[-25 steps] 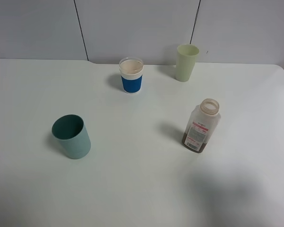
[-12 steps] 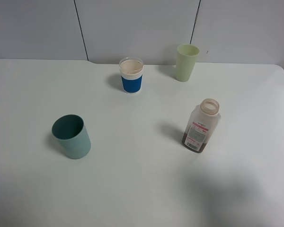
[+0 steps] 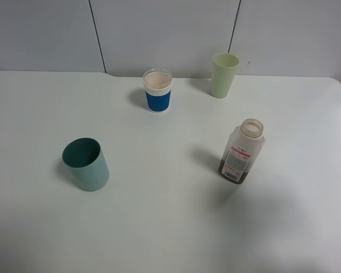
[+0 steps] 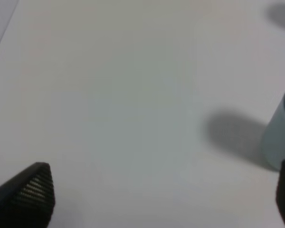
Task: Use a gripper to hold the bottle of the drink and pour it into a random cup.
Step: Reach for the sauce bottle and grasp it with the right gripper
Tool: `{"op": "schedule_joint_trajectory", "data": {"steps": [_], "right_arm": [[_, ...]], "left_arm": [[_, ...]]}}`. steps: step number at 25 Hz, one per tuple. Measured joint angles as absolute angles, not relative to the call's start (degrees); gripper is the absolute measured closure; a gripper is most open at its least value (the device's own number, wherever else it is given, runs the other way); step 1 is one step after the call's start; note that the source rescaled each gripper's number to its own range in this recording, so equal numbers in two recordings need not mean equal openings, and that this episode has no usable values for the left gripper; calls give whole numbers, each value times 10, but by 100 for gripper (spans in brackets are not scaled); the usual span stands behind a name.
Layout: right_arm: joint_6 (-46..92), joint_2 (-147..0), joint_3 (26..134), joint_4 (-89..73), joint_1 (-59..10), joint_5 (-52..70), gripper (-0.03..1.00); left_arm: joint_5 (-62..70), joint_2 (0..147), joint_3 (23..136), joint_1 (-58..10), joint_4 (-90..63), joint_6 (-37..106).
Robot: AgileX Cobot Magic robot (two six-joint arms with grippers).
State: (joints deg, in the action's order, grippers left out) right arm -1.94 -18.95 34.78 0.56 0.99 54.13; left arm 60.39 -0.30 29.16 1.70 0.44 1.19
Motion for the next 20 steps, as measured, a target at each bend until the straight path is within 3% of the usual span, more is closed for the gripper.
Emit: {"op": "schedule_joint_trajectory", "data": {"steps": [20], "right_arm": [[253, -486, 385, -217, -14, 339, -1]], "left_arm": [[604, -3, 292, 17, 4, 12]]}}
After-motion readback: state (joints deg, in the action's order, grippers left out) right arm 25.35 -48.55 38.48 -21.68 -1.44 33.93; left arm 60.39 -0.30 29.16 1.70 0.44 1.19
